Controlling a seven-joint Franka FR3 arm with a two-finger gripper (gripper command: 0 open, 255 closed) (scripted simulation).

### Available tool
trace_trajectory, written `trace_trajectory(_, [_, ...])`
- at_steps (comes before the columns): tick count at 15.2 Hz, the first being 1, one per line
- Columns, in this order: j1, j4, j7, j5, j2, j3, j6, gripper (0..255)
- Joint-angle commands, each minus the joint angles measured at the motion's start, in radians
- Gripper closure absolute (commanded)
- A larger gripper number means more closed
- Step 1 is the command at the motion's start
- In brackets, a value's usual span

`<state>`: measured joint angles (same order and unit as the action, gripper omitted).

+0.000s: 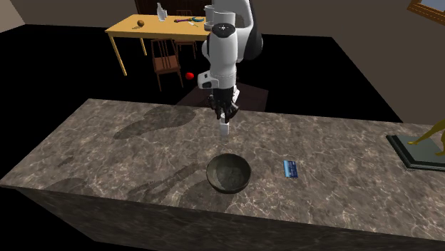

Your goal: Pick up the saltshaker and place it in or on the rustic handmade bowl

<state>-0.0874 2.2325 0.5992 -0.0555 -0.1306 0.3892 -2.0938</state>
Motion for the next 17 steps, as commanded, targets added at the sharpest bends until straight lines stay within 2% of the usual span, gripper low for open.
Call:
trace_trajectory(1, [0.001,-0.02,-0.004,-0.003,-0.011,-0.003,0.031,255])
trace_trajectory(10, [0.002,-0.102,-0.013,-0.013,-0.047,-0.011,0.147,255])
trace_trajectory(17, [-0.016,-0.471,0.086,0.102,0.241,0.027,0.249,255])
